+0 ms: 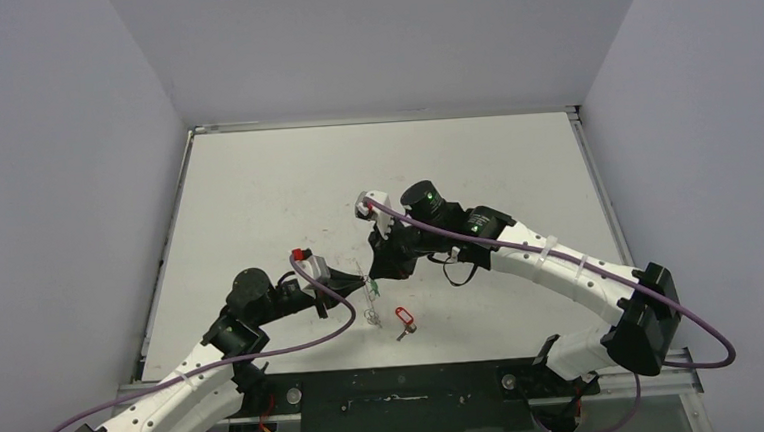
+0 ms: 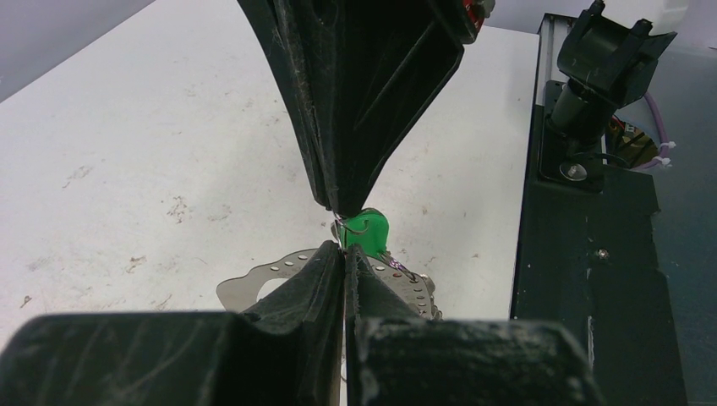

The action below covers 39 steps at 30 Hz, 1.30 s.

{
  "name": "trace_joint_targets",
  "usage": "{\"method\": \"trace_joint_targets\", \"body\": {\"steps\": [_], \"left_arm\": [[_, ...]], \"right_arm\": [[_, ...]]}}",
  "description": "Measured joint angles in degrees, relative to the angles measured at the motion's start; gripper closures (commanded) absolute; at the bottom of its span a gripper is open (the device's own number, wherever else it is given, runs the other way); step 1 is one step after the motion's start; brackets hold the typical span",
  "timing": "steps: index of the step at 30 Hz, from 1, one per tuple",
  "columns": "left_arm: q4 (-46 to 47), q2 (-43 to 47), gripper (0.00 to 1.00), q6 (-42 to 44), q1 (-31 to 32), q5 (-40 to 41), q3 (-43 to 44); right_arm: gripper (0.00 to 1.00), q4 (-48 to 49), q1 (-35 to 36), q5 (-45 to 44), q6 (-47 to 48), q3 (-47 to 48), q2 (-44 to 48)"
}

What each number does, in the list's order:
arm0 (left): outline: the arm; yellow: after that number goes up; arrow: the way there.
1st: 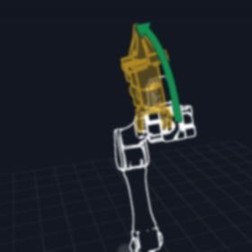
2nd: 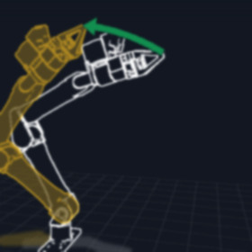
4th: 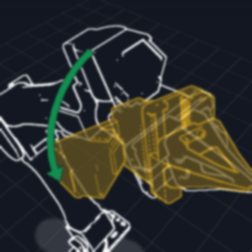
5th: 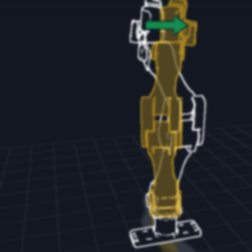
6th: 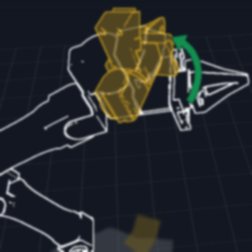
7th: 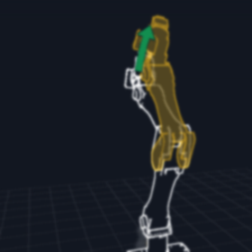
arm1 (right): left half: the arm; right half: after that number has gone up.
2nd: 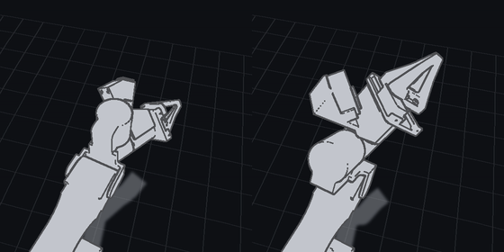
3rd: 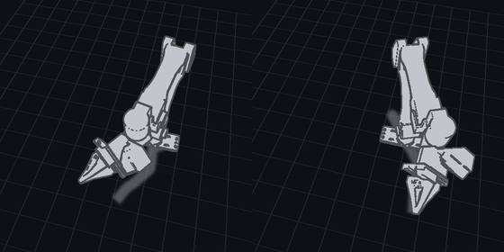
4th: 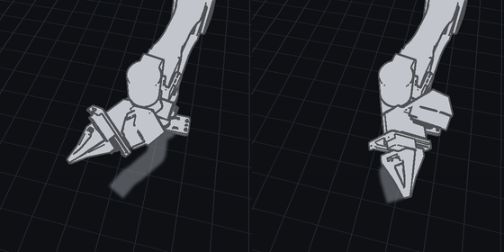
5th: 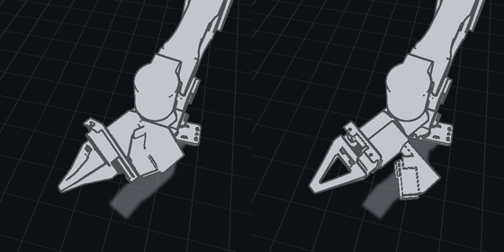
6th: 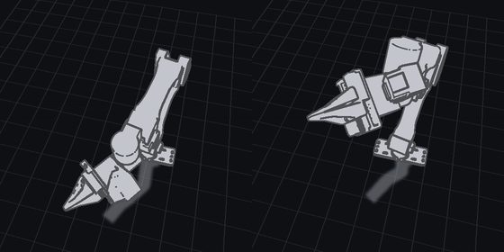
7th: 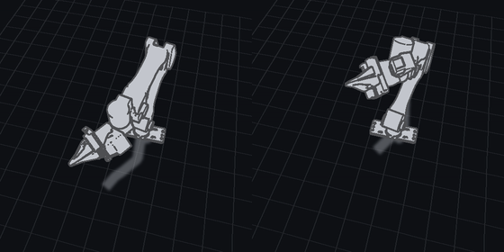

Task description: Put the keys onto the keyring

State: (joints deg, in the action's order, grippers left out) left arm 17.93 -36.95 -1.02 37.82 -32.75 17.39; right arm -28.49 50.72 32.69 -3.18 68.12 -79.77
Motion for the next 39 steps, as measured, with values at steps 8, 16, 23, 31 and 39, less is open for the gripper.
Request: {"method": "trace_joint_targets", "body": {"steps": [8, 16, 23, 31, 39], "left_arm": [[0.24, 0.13, 1.00, 0.00, 0.02, -0.04, 0.00], [0.22, 0.15, 1.00, -0.02, 0.02, -0.07, 0.00], [0.24, 0.15, 1.00, -0.02, 0.02, -0.07, 0.00], [0.24, 0.50, 1.00, -0.02, 0.02, -0.28, 0.00], [0.24, 1.22, 1.00, -0.02, 0.02, -0.37, 0.00]], "right_arm": [[1.00, -0.74, 0.02, -1.42, 1.05, -0.11, 0.50], [0.97, -0.37, 0.22, -1.73, 1.03, -0.72, 0.57], [0.80, 0.17, 0.39, -2.25, 1.03, -1.38, 1.25], [0.48, 0.68, 0.37, -4.55, 1.03, -2.60, 2.45], [0.41, 5.99, 0.31, -5.86, 2.34, -8.94, 11.10]]}}
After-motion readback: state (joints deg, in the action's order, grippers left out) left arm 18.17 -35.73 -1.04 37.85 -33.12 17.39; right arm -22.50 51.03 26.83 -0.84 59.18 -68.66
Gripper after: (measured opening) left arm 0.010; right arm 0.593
